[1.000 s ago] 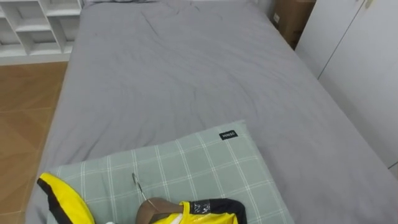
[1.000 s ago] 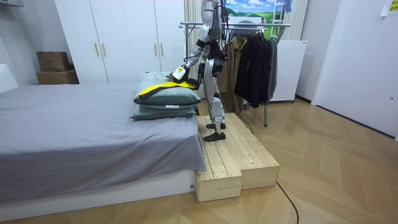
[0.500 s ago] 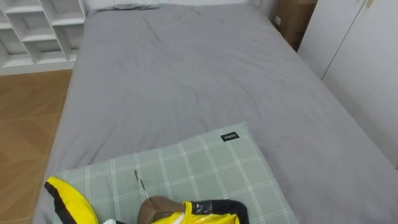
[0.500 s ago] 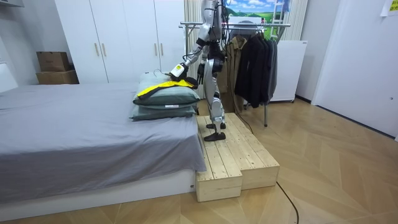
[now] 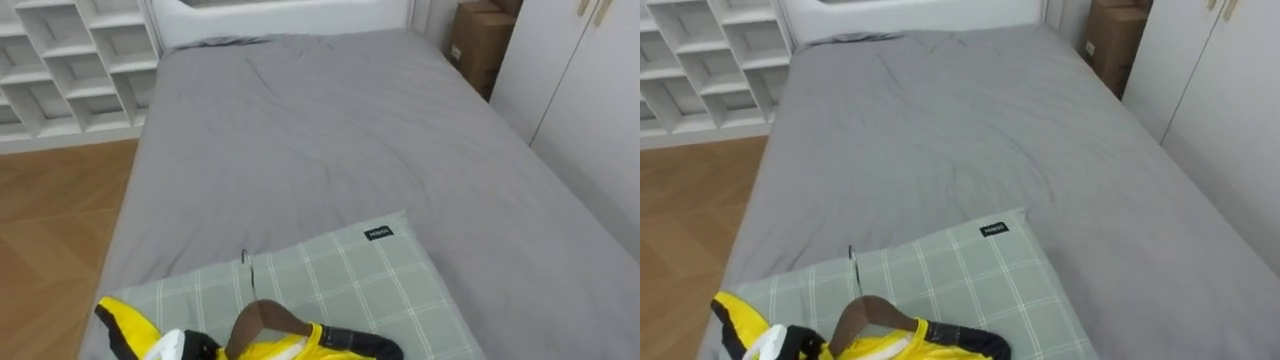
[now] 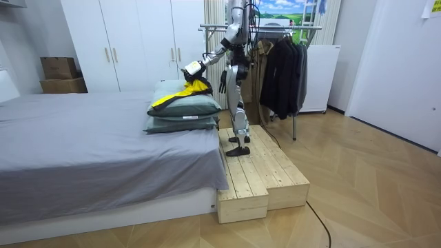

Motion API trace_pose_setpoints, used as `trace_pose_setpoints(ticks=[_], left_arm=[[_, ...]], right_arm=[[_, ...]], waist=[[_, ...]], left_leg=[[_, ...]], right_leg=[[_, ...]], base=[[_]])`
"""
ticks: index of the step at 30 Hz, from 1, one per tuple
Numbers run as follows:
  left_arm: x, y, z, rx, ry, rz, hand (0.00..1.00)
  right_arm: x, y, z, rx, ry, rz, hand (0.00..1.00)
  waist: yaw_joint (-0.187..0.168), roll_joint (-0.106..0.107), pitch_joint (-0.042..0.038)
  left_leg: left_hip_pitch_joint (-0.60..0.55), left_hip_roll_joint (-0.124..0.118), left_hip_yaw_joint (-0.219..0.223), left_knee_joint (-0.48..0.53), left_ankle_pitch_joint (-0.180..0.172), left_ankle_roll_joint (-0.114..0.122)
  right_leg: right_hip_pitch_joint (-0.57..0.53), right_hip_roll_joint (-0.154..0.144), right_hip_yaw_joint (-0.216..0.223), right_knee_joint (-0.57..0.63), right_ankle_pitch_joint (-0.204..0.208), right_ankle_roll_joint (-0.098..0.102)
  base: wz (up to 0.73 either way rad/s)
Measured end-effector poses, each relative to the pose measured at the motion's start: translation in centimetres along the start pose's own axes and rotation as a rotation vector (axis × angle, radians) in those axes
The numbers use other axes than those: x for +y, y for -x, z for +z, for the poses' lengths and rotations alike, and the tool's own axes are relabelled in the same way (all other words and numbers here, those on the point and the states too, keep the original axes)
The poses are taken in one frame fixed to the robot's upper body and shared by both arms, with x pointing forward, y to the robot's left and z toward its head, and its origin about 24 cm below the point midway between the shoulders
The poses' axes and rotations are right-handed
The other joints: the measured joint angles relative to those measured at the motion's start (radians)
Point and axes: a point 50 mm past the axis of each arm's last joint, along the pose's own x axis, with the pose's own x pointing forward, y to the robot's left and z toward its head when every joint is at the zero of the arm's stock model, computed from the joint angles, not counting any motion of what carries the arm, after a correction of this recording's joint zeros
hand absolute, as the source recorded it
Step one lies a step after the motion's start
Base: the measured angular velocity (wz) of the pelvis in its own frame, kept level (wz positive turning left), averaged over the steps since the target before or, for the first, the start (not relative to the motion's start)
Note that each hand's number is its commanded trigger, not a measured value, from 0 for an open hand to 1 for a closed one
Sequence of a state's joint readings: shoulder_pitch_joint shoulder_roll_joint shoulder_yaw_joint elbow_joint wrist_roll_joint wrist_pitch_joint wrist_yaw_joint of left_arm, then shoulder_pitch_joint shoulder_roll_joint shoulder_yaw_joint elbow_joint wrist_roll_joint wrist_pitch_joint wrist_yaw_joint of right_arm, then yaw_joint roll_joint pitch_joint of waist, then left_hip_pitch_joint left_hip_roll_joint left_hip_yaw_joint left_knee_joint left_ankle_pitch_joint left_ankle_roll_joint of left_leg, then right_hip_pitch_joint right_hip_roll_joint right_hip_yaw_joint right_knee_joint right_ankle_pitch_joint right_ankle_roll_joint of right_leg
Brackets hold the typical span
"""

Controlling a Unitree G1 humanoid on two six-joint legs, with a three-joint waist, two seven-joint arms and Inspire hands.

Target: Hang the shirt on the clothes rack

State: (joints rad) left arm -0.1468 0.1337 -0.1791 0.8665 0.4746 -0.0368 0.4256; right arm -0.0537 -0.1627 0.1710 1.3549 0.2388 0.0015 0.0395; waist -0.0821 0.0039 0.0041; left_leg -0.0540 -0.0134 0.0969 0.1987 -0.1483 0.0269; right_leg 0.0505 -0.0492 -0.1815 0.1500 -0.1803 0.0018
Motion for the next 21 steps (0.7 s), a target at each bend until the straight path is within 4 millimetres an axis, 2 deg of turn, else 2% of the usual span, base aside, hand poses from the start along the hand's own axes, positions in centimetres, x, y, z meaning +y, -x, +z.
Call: trace_pose_setpoints(ticks=[5,9,18,21], left_arm=[[1.0,-0.3,1.3,-0.057,0.025,0.046,1.00],[1.2,-0.4,1.4,-0.066,0.026,0.059,1.00],[1.5,-0.5,1.6,-0.083,0.029,0.073,1.00],[2.7,-0.7,2.3,-0.137,0.033,0.110,1.00]], right_arm=[[-0.1,0.0,-0.1,0.000,0.000,-0.004,0.00],[-0.2,0.0,0.0,-0.003,0.005,-0.008,0.00],[-0.5,0.0,0.0,-0.013,-0.019,-0.027,0.00],[-1.1,0.1,0.1,-0.035,-0.021,-0.072,0.00]], waist=[[-0.004,0.008,-0.0048],[-0.017,0.017,-0.0056],[-0.029,0.026,0.0003],[-0.033,0.020,0.0036]], left_leg=[[0.018,0.000,0.000,0.001,0.000,0.000],[0.038,0.000,0.003,-0.001,0.000,0.000],[0.045,-0.001,-0.003,0.000,-0.001,0.000],[0.048,-0.003,-0.004,0.001,-0.001,0.000]], right_leg=[[0.020,0.000,0.002,-0.003,0.000,0.000],[0.041,0.001,0.003,-0.010,0.000,0.000],[0.053,0.001,-0.001,-0.012,0.000,0.000],[0.056,0.000,-0.001,-0.014,0.000,0.000]], base=[[-0.01],[0.00],[0.01],[0.00]])
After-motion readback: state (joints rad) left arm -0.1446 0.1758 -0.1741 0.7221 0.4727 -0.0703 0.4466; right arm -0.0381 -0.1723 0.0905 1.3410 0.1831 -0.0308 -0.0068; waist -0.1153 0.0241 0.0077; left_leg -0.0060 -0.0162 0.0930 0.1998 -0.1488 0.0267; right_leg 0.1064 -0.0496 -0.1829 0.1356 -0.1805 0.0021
